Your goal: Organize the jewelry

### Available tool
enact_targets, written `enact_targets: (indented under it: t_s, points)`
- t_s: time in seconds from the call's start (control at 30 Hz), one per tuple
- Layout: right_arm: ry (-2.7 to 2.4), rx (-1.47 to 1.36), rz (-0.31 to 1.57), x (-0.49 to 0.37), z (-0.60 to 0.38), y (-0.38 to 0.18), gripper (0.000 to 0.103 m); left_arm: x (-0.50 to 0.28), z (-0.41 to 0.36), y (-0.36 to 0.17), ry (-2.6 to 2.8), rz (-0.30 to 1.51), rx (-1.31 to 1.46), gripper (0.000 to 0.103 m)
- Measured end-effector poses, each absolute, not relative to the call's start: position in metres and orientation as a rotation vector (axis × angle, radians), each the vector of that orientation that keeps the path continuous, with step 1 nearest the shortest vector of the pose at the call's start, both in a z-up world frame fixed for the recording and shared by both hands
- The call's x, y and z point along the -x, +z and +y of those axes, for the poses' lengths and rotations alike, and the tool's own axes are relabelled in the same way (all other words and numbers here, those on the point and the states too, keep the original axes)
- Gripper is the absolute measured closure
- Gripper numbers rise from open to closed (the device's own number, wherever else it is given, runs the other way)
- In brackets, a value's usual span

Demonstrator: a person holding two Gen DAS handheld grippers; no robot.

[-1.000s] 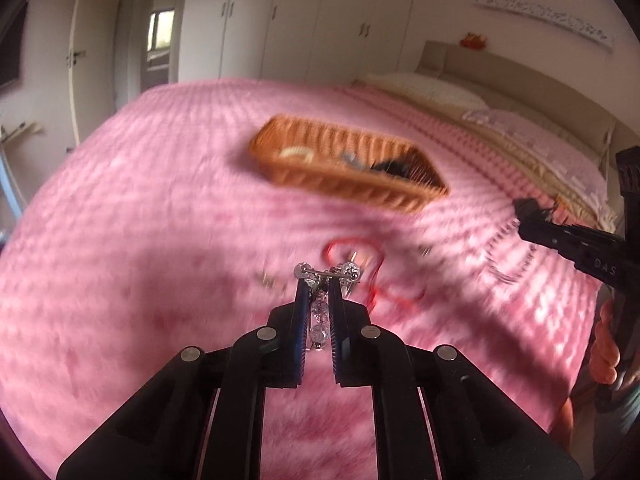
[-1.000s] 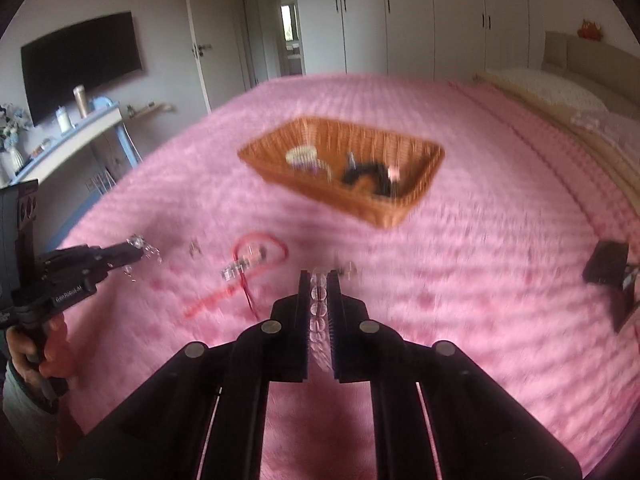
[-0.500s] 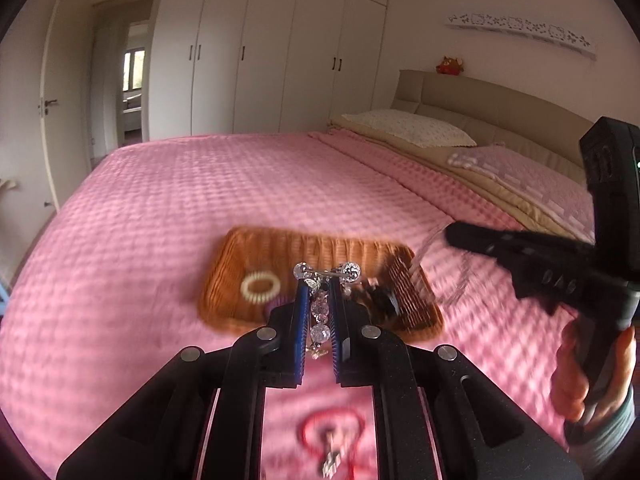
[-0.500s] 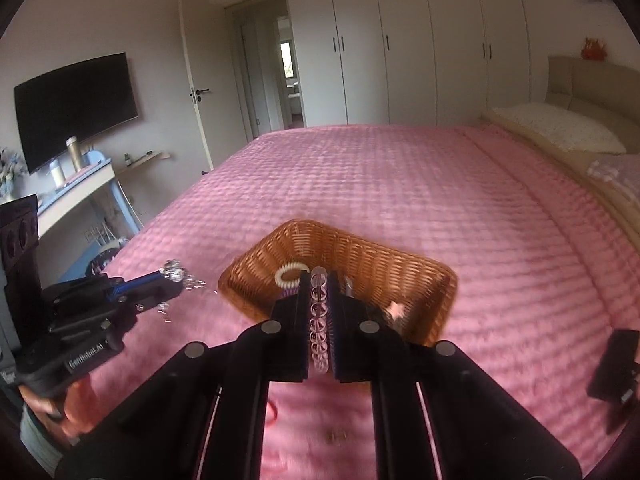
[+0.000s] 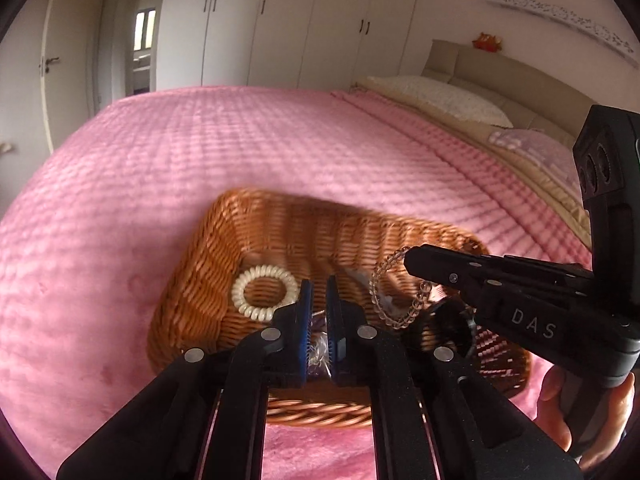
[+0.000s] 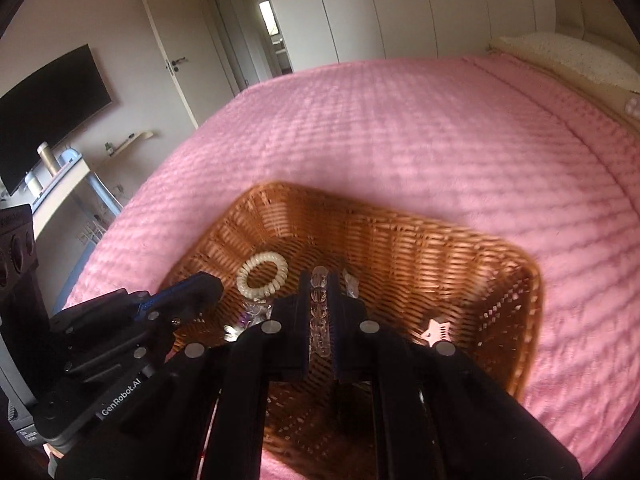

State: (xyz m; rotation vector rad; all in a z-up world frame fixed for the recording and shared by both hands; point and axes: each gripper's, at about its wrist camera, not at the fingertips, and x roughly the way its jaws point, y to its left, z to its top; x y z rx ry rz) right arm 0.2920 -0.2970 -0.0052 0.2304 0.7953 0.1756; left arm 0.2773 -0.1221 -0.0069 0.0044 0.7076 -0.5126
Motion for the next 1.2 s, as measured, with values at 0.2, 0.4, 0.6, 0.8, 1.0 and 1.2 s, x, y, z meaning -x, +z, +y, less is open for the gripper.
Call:
enact_targets:
  t_s: [0.2,0.4,0.6,0.8,1.0,1.2]
  points:
    - [0.125,-0.226,0.822,-0.299,-0.303,-0.022,0.097,-0.283,-0.120,-0.019,-0.513,0.730,-0.004,0.098]
    - [0.073,-0.232,0.848,-0.298,-0.312,-0.027,0.091,-0.280,-0.117,-0.019,-0.527,0.737,0.014,0.089]
    - [0.089,-0.244,0.779,-0.267,-0.318,0.001,0.071,-0.254,-0.100,0.009,-0.555,0.681,0.064,0.065]
    - [0.144,-0.218,0.718,-0.208,-0.311,0.034,0.071,-0.203,-0.074,0.045,-0.578,0.605,0.096,0.062]
    - [0.161,-0.171,0.691,-0.146,-0.301,0.045,0.071,-0.143,-0.040,0.049,-0.556,0.572,0.120,0.062]
    - [0.135,-0.148,0.761,-0.116,-0.292,0.013,0.071,-0.107,-0.013,0.023,-0.504,0.613,0.109,0.062]
